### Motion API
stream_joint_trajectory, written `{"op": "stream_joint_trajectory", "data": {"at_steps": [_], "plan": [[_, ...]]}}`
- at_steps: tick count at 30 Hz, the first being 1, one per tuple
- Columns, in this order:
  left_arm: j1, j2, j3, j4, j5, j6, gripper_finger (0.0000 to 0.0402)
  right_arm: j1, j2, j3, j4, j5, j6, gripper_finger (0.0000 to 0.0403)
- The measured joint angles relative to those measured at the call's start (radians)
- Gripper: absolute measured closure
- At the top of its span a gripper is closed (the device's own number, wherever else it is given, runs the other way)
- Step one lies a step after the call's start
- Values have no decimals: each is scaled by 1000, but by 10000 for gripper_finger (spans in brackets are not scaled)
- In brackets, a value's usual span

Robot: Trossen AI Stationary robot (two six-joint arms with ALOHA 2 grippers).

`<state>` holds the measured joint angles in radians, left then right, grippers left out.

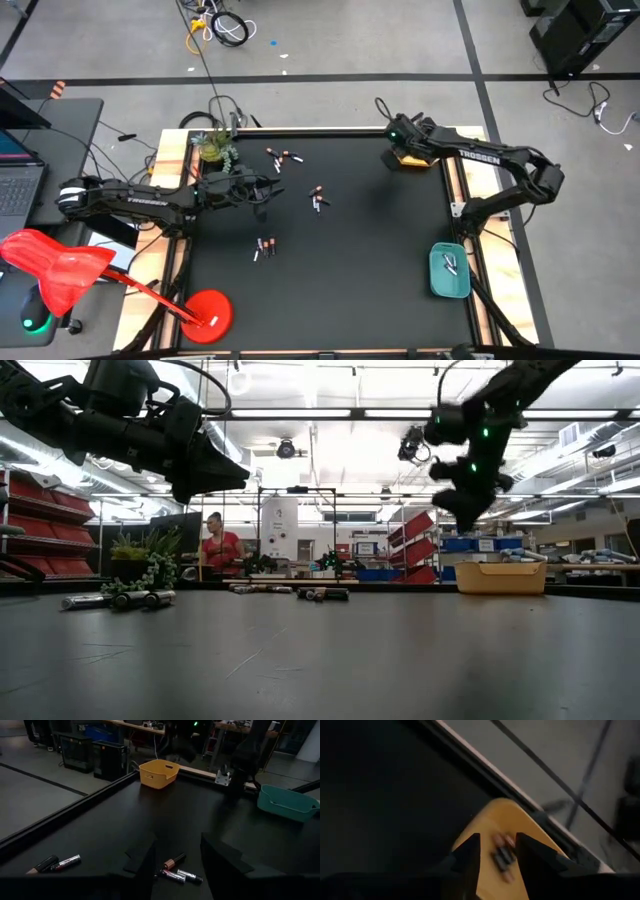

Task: Sort batteries
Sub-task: Put the black battery into the yellow bin

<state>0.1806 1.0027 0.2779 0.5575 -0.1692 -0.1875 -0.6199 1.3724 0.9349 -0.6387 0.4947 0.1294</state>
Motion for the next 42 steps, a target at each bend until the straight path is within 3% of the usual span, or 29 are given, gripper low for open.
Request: {"op": "stream_joint_trajectory", "data": {"at_steps": [4, 7, 12, 15, 23, 28, 35, 42], "plan": [[0, 0, 0, 0, -20, 4, 245, 118, -26, 26, 129, -77, -40, 270], [1, 0, 0, -1, -56, 4, 245, 189, -9, 27, 286, -229, -73, 272], [1, 19, 0, -2, -115, 13, 245, 249, 116, 28, 496, -452, -80, 273], [1, 58, 1, -2, -134, 18, 245, 251, 201, 28, 567, -513, -75, 273], [1, 159, 47, -218, -76, -30, 245, 319, 279, 27, 574, -540, -99, 273], [-12, 166, 124, -408, -68, -49, 245, 424, 279, 27, 646, -472, -154, 273], [-24, 166, 143, -341, -74, -80, 245, 453, 339, 7, 737, -452, -181, 273], [-82, 166, 143, -249, -100, -90, 245, 434, 455, -44, 933, -484, -130, 273]]}}
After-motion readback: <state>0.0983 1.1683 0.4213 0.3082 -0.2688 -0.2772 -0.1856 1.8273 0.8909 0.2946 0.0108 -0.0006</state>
